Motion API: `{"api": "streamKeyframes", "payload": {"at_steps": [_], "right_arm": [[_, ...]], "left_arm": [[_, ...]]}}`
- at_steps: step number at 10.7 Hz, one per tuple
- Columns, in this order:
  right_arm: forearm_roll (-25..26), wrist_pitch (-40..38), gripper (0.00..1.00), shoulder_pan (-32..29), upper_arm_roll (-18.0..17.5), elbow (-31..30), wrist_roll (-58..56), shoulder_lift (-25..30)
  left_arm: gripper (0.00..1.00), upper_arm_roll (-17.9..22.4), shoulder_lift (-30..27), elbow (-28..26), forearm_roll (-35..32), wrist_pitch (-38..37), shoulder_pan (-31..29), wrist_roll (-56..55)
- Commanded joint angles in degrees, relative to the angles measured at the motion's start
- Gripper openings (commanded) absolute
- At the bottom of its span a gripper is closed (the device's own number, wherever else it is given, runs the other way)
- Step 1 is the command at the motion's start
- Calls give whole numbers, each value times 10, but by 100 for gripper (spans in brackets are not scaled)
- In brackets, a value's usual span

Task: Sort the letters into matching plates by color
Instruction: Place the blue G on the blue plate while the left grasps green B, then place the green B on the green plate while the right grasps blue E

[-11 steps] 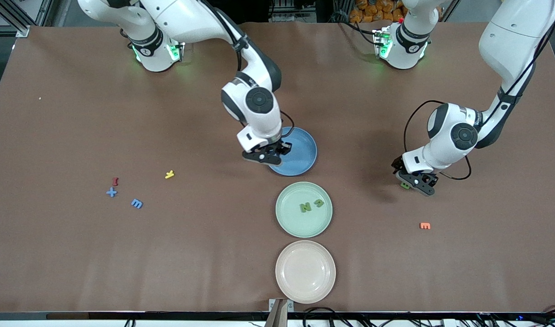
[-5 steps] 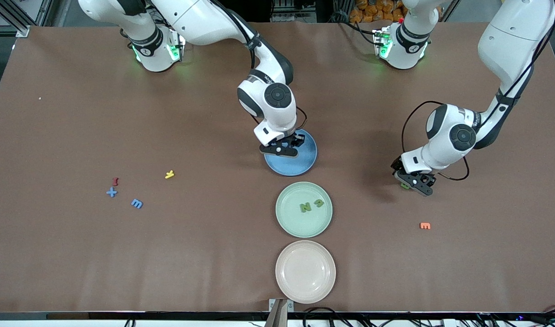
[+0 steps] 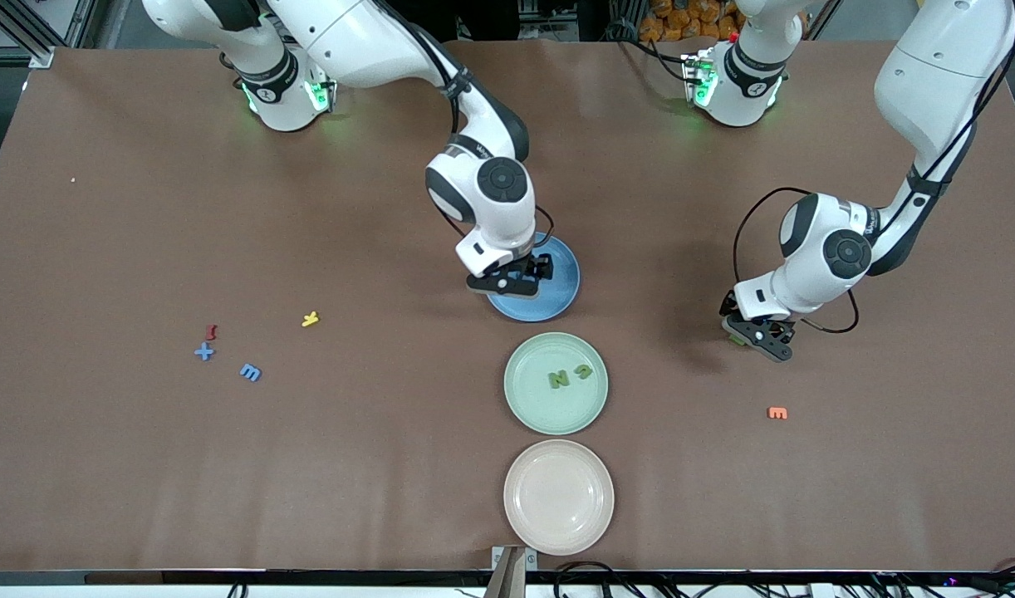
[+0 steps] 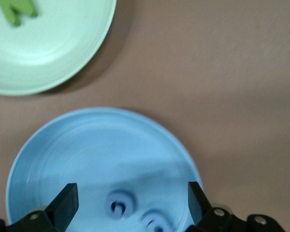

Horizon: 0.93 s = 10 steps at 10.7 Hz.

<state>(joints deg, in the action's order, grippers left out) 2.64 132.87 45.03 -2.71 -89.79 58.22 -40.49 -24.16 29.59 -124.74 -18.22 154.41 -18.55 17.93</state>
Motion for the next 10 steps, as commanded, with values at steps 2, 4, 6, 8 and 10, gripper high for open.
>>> {"api": "streamKeyframes", "payload": {"at_steps": [2, 4, 6, 8, 10], "right_arm": [[11, -47, 100, -77, 5, 4, -58, 23], [11, -63, 100, -132, 9, 4, -93, 35], [11, -87, 100, -196, 10, 7, -135, 52], [11, -87, 100, -243, 27, 8, -161, 55], [11, -86, 100, -295, 30, 7, -174, 53]], "left_arm": [[0, -6, 14, 16, -15, 5, -1, 4], [0, -6, 13, 29, -15, 3, 3, -2], [0, -7, 8, 44, -15, -1, 9, -4], [0, -7, 3, 64, -12, -23, 25, -4], [0, -8, 11, 121, 2, -72, 47, -10]]}}
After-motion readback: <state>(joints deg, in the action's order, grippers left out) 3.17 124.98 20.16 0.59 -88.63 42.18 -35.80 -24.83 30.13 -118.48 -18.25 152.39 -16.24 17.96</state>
